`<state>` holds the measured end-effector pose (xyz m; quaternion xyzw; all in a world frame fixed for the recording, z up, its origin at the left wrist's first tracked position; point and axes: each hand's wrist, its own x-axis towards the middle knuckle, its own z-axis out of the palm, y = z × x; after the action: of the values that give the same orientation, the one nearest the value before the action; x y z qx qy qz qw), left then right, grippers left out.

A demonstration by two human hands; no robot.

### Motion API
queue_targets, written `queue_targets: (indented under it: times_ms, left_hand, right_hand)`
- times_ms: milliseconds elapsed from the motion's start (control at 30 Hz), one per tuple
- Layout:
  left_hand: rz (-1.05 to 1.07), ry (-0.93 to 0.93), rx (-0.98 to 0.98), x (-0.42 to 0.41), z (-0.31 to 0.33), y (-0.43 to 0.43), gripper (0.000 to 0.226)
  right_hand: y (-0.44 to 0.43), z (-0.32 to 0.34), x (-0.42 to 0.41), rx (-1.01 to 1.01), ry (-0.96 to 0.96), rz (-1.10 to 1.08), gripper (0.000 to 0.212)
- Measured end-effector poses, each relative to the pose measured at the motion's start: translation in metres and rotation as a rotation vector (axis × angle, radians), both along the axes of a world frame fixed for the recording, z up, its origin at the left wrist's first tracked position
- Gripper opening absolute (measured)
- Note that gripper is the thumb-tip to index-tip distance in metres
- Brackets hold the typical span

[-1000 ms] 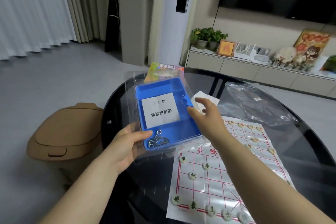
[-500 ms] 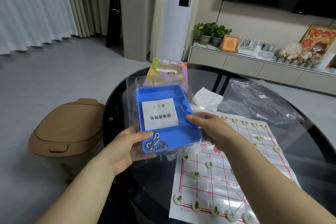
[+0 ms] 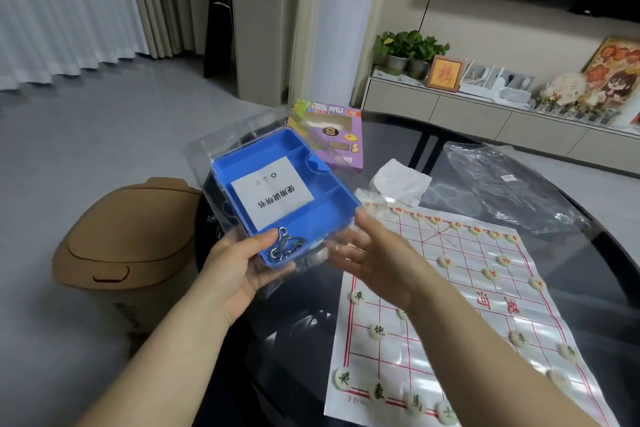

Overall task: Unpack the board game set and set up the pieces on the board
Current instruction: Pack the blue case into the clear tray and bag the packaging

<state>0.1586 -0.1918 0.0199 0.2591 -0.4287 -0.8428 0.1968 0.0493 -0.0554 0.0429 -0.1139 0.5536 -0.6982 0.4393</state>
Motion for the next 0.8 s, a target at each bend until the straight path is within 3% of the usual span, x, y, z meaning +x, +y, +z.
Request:
queue_targets:
  times_ms: [133,267,333,433,533,633,700,800]
  left_hand:
    - [-0.021,-0.013,-0.017,-0.002,-0.006,0.015,0.024]
    - [-0.034,-0.008,0.024,0.001,-0.010,0.011,0.017]
    - [0.078,-0.055,-0.016,0.004,-0.012,-0.008,0.017]
    - [0.259,-0.237,-0.219,0.010,-0.009,-0.052,0.074]
    - [0.281,-0.383,-0.479,0.009,0.010,-0.089,0.088]
    - [-0.009,-0.450,-0.639,0.001,0.034,-0.111,0.073]
    - [-0.268,-0.451,-0.592,-0.005,0.046,-0.113,0.058]
    - [-0.322,-0.409,-0.472,-0.019,0.051,-0.115,0.050]
  right_hand:
    - [-0.018,-0.009,0.009,-0.114,-0.118,-0.197,0.019]
    - [-0.015,-0.011,0.002,-0.080,-0.010,-0.208,0.020]
    - [-0.009,-0.009,-0.004,-0.048,0.039,-0.185,0.015]
    - [-0.002,-0.003,-0.012,-0.015,0.086,-0.107,0.015]
    - [0.002,-0.001,-0.018,0.024,0.103,-0.066,0.015]
    - [0.002,0.000,-0.022,0.047,0.112,-0.017,0.013]
    - [0.001,0.002,-0.023,0.042,0.117,0.013,0.013]
    - [-0.003,0.005,-0.024,0.039,0.130,0.027,0.013]
